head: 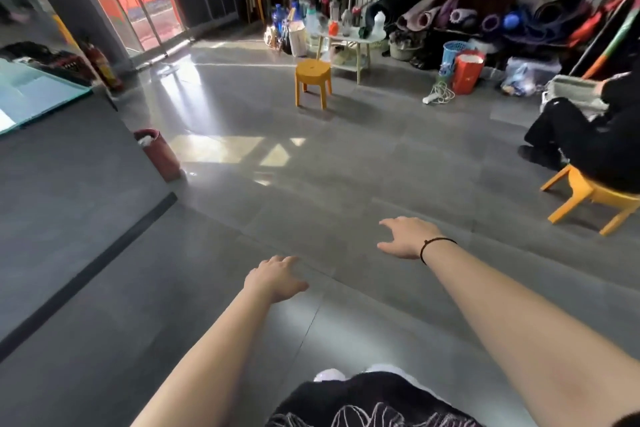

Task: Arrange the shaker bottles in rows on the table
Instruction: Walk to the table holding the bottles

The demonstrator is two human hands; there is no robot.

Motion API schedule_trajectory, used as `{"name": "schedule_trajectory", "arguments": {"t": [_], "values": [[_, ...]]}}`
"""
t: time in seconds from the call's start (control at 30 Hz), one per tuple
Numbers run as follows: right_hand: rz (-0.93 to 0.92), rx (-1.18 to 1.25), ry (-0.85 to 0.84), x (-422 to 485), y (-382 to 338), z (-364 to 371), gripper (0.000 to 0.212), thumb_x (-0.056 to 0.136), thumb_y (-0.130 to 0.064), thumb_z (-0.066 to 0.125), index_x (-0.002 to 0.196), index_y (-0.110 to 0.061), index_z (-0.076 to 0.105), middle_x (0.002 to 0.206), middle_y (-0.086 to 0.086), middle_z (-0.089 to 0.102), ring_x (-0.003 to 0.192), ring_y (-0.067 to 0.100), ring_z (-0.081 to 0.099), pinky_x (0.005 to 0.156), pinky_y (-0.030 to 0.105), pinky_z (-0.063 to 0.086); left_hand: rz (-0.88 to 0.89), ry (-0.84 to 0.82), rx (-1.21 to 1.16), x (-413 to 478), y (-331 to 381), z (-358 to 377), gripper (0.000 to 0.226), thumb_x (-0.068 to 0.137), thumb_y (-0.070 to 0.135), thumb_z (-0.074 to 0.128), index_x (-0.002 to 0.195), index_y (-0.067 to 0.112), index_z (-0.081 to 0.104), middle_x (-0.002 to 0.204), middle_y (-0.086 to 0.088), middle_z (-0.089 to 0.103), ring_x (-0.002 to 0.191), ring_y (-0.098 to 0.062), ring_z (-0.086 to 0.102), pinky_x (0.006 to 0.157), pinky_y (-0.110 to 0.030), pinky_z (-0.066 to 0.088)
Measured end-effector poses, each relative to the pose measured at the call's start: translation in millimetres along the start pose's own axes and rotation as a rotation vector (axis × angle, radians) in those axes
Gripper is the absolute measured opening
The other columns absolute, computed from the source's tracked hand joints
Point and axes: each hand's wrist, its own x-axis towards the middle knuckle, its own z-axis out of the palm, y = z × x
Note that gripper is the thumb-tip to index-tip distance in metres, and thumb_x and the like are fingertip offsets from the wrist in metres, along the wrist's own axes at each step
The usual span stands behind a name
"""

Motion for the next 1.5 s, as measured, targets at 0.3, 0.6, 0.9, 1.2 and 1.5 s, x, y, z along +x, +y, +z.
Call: {"name": "schedule_trajectory", "arguments": {"t": [0.3, 0.6, 0.9, 1.2, 1.5], "values": [[-0.027, -0.015, -0.084, 185.4, 3.1, -100.3, 0.063, 0.088, -0.050, 0.048, 0.147, -0.035, 0.032, 0.144, 0.000, 0.051, 0.131, 0.024, 0.049, 0.100, 0.035, 0.042, -0.018, -0.126, 0.001, 171.1, 22.6, -97.1, 0.073, 0.082, 0.058, 0.054, 0.147, 0.040, 0.026, 0.151, 0.001, 0.040, 0.138, -0.022, 0.039, 0.107, -0.040, 0.037], [0.017, -0.006, -0.057, 391.9, 10.7, -221.1, 0.065, 0.089, -0.050, 0.050, 0.149, -0.032, 0.031, 0.147, 0.003, 0.047, 0.133, 0.025, 0.047, 0.103, 0.035, 0.041, 0.042, -0.132, 0.045, 398.1, 42.5, -246.4, 0.079, 0.082, 0.057, 0.056, 0.149, 0.042, 0.018, 0.153, -0.004, 0.037, 0.139, -0.027, 0.038, 0.110, -0.040, 0.035], [0.074, 0.028, -0.023, 546.3, 35.4, -303.6, 0.068, 0.088, -0.052, 0.051, 0.150, -0.035, 0.029, 0.153, -0.002, 0.040, 0.139, 0.026, 0.038, 0.108, 0.040, 0.038, 0.154, -0.073, 0.147, 560.7, 83.4, -363.3, 0.081, 0.080, 0.057, 0.056, 0.149, 0.041, 0.017, 0.159, -0.003, 0.022, 0.144, -0.032, 0.022, 0.115, -0.051, 0.024], [0.033, 0.000, -0.037, 764.5, 77.9, -374.6, 0.071, 0.085, -0.056, 0.052, 0.149, -0.036, 0.028, 0.156, -0.004, 0.034, 0.141, 0.025, 0.035, 0.111, 0.043, 0.034, 0.103, -0.041, 0.140, 752.8, 120.2, -454.6, 0.081, 0.081, 0.056, 0.057, 0.149, 0.042, 0.016, 0.160, -0.002, 0.017, 0.146, -0.027, 0.018, 0.114, -0.050, 0.024], [-0.046, 0.001, 0.026, 969.1, 124.2, -529.7, 0.071, 0.085, -0.055, 0.051, 0.150, -0.033, 0.030, 0.155, 0.000, 0.035, 0.140, 0.027, 0.037, 0.111, 0.043, 0.033, 0.073, 0.039, 0.105, 938.7, 196.4, -615.6, 0.080, 0.082, 0.060, 0.053, 0.150, 0.042, 0.015, 0.161, -0.002, 0.017, 0.146, -0.033, 0.018, 0.114, -0.054, 0.022]]}}
